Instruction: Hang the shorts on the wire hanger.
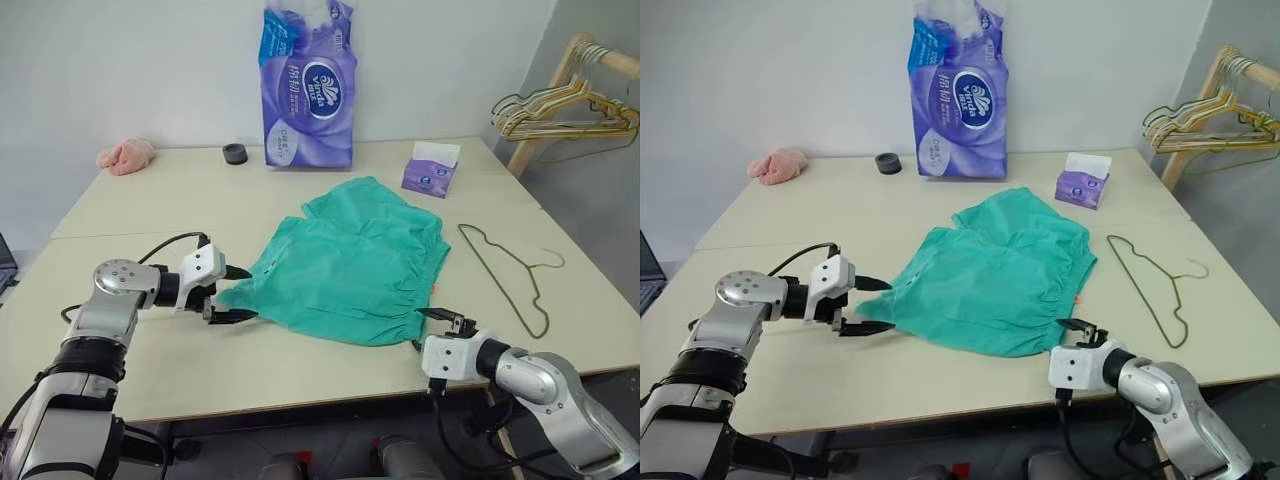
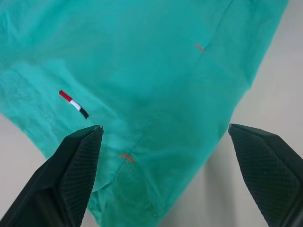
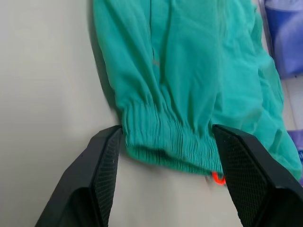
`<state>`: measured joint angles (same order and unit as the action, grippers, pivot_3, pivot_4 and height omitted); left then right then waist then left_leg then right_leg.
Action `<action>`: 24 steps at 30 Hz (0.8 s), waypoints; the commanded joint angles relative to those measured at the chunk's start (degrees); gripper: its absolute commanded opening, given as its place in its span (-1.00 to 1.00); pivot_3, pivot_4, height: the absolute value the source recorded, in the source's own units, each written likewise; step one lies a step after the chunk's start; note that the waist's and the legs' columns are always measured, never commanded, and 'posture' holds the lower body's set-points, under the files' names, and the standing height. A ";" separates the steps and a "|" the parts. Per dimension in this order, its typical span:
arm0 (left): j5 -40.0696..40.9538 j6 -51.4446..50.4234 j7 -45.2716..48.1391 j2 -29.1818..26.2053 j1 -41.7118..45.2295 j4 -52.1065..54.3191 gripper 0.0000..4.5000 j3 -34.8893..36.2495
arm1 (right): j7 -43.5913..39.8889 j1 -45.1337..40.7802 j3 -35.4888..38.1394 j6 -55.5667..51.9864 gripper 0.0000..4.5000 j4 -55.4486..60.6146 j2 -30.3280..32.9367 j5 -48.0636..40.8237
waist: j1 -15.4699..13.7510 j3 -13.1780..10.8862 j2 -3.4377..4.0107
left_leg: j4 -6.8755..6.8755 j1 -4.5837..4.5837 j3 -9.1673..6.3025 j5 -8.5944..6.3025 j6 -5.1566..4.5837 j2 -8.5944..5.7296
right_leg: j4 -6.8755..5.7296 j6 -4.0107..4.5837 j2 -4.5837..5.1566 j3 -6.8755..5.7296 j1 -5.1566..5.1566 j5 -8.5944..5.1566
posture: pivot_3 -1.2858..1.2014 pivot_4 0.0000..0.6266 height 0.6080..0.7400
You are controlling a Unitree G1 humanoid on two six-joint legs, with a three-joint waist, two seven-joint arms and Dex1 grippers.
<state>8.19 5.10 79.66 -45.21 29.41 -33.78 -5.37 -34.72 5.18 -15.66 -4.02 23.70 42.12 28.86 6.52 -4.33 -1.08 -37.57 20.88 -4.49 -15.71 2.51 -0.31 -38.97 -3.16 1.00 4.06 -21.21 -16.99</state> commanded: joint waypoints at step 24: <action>1.40 -7.60 -2.65 -2.92 -2.26 5.23 0.84 3.65 | 4.35 -3.05 -0.77 9.85 -1.00 -4.45 -3.87 5.14 | -0.06 -0.60 -0.16 | 0.00 -0.03 -0.07 0.00 0.00 0.02 | -0.04 0.01 -0.02 -0.04 0.02 0.00 | -0.08 -0.77 1.00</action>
<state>9.10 -3.21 77.03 -47.73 25.21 -28.36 -2.96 -30.84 2.08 -18.53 5.71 18.44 37.75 34.72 6.46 -4.93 -1.24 -37.58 20.85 -4.57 -15.71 2.51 -0.30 -39.01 -3.15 0.98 4.00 -21.19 -16.99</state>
